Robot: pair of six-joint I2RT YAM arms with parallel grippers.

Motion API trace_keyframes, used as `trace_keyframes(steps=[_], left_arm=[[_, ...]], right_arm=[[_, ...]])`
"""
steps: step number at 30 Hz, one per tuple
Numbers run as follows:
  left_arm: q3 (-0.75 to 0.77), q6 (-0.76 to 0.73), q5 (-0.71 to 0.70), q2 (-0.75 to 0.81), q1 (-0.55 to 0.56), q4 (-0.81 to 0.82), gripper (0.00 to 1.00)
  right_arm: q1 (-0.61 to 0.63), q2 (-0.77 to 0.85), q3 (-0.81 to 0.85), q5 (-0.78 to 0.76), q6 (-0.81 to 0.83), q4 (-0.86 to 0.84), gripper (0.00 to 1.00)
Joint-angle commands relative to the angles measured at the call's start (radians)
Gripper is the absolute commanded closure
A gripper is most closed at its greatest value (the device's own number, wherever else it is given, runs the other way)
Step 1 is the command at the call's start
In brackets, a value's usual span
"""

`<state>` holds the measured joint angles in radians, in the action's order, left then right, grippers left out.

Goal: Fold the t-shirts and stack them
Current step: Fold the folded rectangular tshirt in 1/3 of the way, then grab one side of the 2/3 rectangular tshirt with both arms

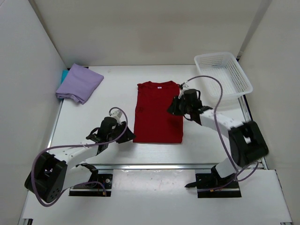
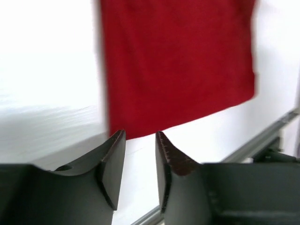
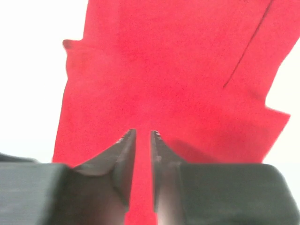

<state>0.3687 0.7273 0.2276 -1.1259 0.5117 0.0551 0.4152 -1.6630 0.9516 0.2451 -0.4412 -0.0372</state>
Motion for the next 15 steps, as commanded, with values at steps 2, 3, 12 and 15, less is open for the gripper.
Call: trace_keyframes(steps=[2,3,12,15], left_arm=[[-0.043,-0.048,-0.036,0.029,-0.009,-0.087,0.53],[-0.057,-0.046,-0.033,0.029,-0.009,-0.072,0.50],[-0.044,-0.026,-0.042,-0.060,0.039,-0.027,0.44],[-0.037,-0.029,-0.039,-0.080,0.045,-0.032,0.48]], right_arm=[[0.025,0.306,-0.216,-0.061,-0.063,-0.056,0.79],[0.025,0.378,-0.296,-0.061,-0.082,-0.044,0.76],[-0.013,0.762,-0.683,-0.098,-0.177,0.060,0.53],[0.002,0.731,-0.702,-0.079,-0.189,0.042,0.52]])
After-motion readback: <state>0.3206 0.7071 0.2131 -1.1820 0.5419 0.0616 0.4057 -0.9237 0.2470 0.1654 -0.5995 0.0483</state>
